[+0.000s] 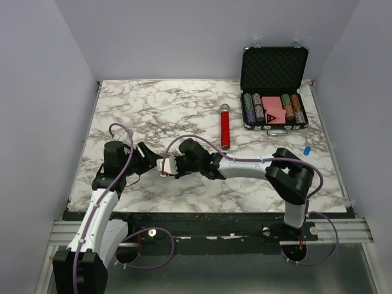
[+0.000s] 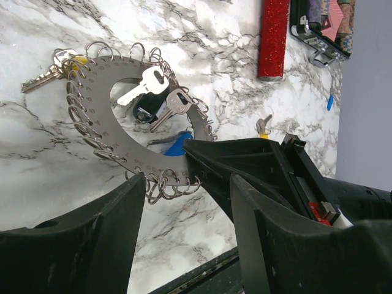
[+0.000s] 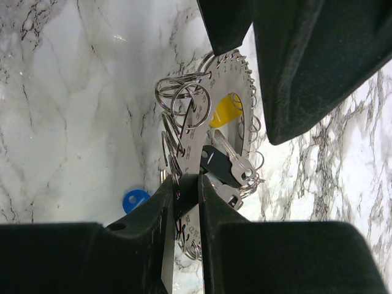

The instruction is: Put the keys on the keyring

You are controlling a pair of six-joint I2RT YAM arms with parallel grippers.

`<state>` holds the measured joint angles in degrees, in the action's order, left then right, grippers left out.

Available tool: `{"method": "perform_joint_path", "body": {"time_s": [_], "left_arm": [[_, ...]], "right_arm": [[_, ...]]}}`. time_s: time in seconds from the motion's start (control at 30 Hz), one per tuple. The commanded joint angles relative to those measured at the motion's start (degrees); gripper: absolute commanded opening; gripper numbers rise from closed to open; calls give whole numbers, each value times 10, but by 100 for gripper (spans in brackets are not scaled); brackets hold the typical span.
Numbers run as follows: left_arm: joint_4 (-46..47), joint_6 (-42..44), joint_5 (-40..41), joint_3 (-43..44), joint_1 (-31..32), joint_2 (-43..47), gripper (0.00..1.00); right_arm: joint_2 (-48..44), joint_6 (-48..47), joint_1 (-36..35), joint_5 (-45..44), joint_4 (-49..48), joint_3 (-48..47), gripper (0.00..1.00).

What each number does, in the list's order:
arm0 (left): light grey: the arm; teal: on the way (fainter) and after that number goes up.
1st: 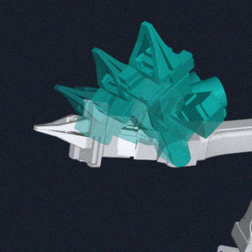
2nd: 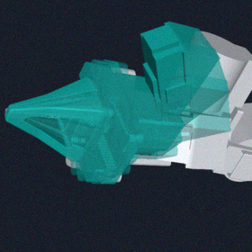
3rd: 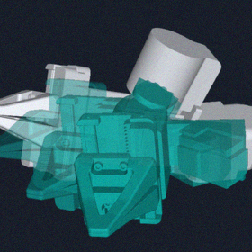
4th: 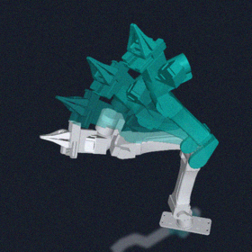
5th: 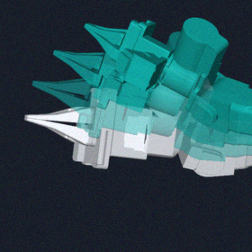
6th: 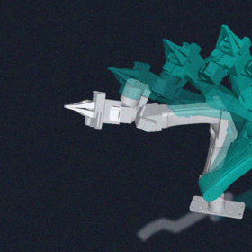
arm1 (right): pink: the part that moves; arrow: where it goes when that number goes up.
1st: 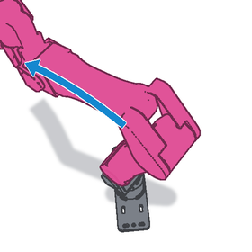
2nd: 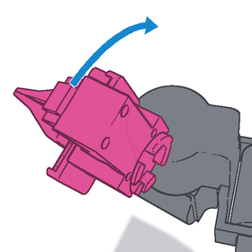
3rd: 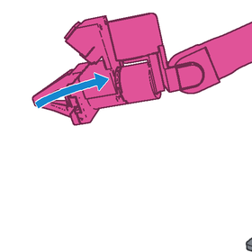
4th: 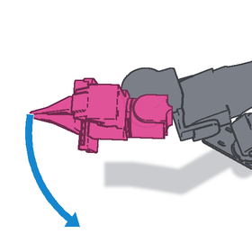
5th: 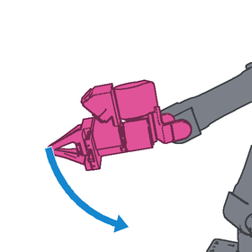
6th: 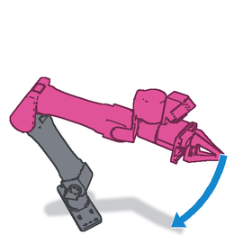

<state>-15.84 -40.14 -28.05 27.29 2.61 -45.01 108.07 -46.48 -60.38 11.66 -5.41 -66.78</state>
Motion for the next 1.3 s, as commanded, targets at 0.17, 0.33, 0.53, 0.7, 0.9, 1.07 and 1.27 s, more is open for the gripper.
{"method": "perform_joint_path", "body": {"time_s": [0.17,0.33,0.53,0.7,0.9,1.07,1.27], "left_arm": [[37,-19,-30,-11,-4,-2,64],[40,-17,-28,-13,-4,-12,64],[47,-12,-28,-14,-4,-34,62],[57,-13,-45,-15,-4,-44,58],[58,-8,-55,-20,-4,-46,52],[43,0,-51,-21,-4,-45,51],[17,9,-35,-13,-5,-36,51]], "right_arm": [[-5,20,-3,23,25,3,21],[-5,20,-3,24,26,2,21],[-5,21,-2,24,25,3,21],[-3,21,-2,23,25,3,21],[-2,21,-2,23,26,3,21],[-2,21,-2,23,25,3,21],[-2,21,-3,23,24,4,21]]}}
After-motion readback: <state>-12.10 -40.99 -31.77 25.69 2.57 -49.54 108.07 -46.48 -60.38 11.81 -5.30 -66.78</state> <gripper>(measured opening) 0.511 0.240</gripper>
